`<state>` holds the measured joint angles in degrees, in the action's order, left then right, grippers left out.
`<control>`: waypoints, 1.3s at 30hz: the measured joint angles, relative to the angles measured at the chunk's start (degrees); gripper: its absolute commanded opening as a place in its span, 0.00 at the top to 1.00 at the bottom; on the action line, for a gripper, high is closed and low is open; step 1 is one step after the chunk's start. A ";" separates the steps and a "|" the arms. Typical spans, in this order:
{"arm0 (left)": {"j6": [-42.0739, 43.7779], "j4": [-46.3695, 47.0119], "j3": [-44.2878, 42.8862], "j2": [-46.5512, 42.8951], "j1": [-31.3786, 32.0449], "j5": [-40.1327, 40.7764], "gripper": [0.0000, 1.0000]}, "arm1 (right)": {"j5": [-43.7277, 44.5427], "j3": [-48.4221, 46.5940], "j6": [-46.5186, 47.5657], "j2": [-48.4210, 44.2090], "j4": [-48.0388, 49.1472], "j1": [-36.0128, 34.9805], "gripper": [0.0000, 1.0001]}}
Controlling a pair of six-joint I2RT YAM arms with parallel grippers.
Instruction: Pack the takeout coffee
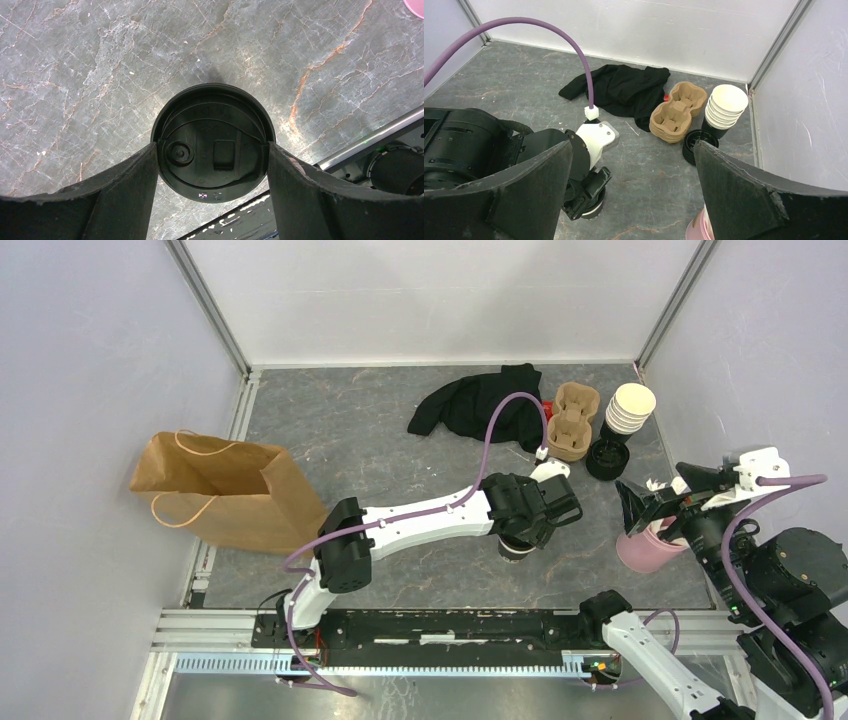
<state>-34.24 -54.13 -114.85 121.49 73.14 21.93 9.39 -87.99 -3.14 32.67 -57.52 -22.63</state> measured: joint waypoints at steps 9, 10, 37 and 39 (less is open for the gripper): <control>0.00 0.04 0.00 0.00 0.00 -0.11 0.19 | 0.22 0.07 -0.07 0.00 0.02 -0.52 0.02; 0.00 0.02 0.00 0.00 0.00 -0.20 0.18 | 0.26 0.07 -0.07 0.00 0.02 -0.59 0.02; -0.09 -0.28 -0.07 -0.59 0.13 -2.64 0.00 | 1.79 0.48 -1.31 -0.37 -0.52 -1.38 0.02; -0.11 -0.39 -0.07 -1.42 0.13 -2.82 0.00 | 3.02 0.46 -1.62 -0.11 -0.85 -1.38 0.02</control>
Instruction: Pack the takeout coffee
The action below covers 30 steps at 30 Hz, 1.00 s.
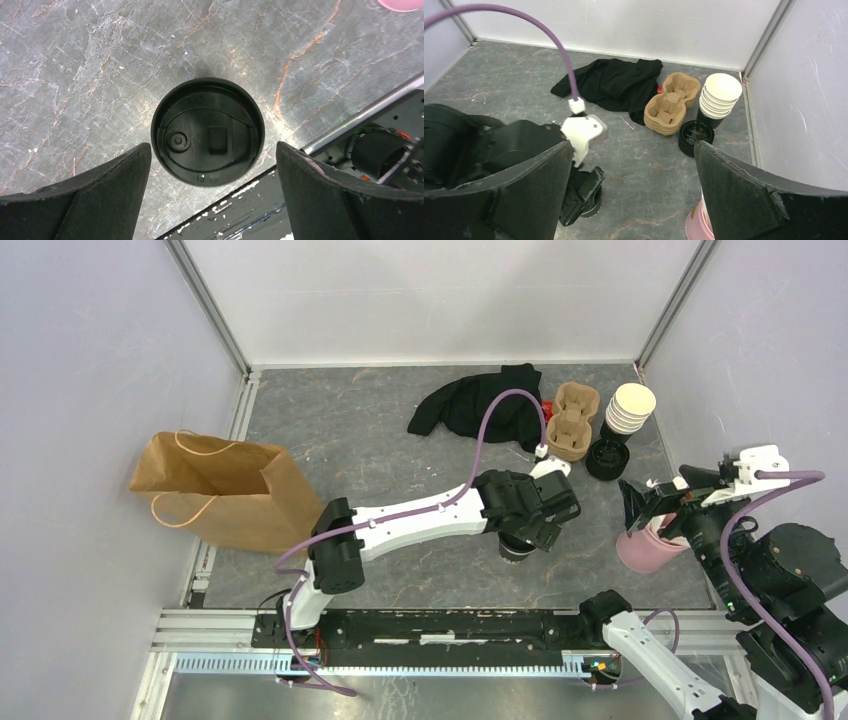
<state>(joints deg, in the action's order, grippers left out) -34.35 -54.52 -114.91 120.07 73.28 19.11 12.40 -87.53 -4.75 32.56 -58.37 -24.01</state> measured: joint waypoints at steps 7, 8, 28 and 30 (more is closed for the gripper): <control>-0.79 -0.68 1.46 -7.67 -0.02 -0.94 0.02 | 5.79 0.90 -1.55 1.38 -1.40 -0.26 0.02; -1.20 -0.68 2.58 -9.27 -0.04 -1.11 0.02 | 6.32 1.60 -1.86 1.38 -1.62 -0.35 0.02; -19.89 33.62 50.80 -31.50 -22.53 -42.38 0.15 | -26.58 38.75 -12.31 11.47 13.73 2.05 0.05; -19.80 35.30 50.53 -30.21 -22.67 -45.07 0.17 | -30.47 41.33 -13.46 10.75 14.69 4.70 0.05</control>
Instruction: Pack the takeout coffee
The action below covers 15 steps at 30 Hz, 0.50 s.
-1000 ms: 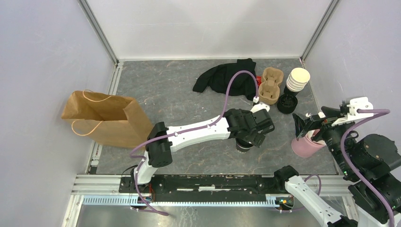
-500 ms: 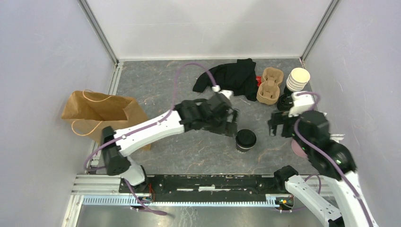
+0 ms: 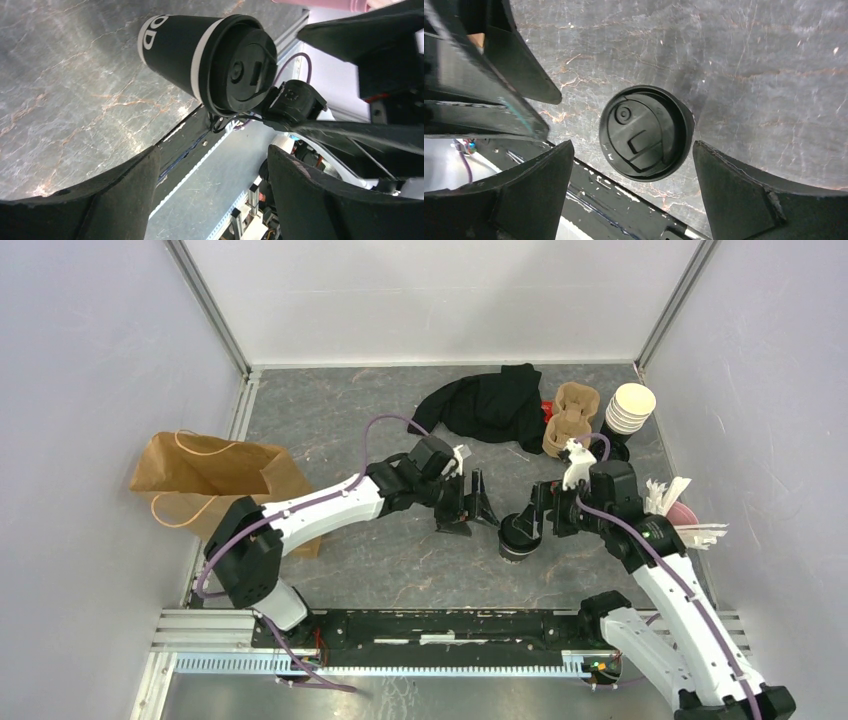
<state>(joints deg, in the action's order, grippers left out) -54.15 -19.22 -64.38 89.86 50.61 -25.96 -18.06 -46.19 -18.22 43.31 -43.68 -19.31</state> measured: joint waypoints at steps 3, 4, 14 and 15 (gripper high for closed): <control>0.68 0.68 -1.73 1.84 -0.72 -2.99 0.18 | -3.96 3.23 -0.85 -1.07 0.24 5.05 0.05; 1.36 0.52 -2.75 2.69 -0.98 -3.85 0.18 | -5.31 4.35 -1.03 -1.40 0.22 7.43 0.06; 6.91 -0.87 -7.85 9.66 -1.73 -9.25 0.20 | -14.43 12.20 -2.56 -3.78 1.73 17.20 0.23; 7.37 -1.03 -8.09 10.34 -1.73 -9.84 0.20 | -15.21 13.42 -2.62 -4.02 2.56 17.68 0.24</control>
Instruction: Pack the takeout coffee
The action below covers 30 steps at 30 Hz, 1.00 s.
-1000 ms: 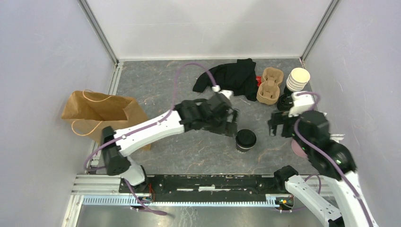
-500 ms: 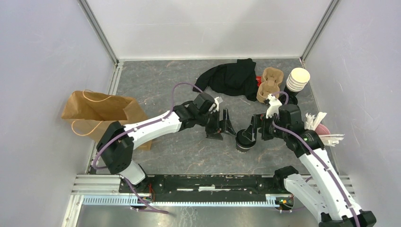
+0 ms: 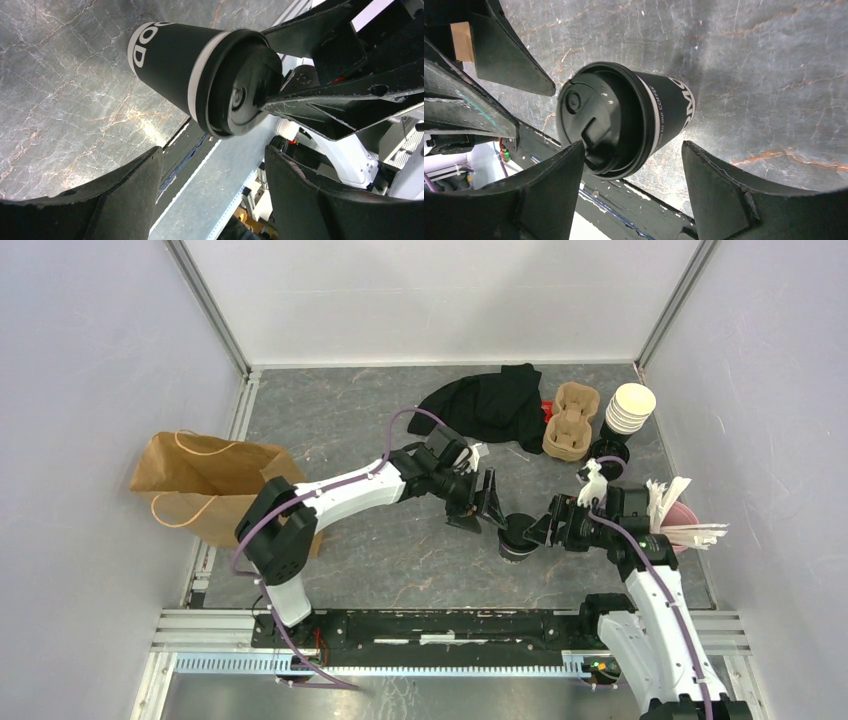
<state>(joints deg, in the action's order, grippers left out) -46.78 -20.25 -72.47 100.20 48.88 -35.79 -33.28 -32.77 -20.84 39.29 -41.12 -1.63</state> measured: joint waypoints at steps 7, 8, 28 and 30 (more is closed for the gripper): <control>2.21 -1.05 -1.05 2.86 0.00 -2.25 0.24 | -7.37 7.08 -3.72 -2.84 7.82 0.94 0.31; 2.38 -1.09 -1.09 2.97 0.00 -2.34 0.25 | -8.44 8.20 -4.52 -3.48 9.33 0.94 0.33; 5.14 -2.29 5.97 -3.41 -3.78 -2.32 0.47 | -18.78 21.24 -19.61 -2.54 37.83 1.05 0.42; 4.66 -1.60 7.34 -4.52 -3.76 -2.38 0.49 | -18.78 21.22 -19.63 -2.43 37.79 1.05 0.42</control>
<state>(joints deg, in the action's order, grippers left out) -42.13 -21.85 -65.12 95.68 45.12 -38.17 -52.05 -11.55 -40.47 36.86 -3.33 -0.58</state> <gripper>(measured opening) 0.543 0.582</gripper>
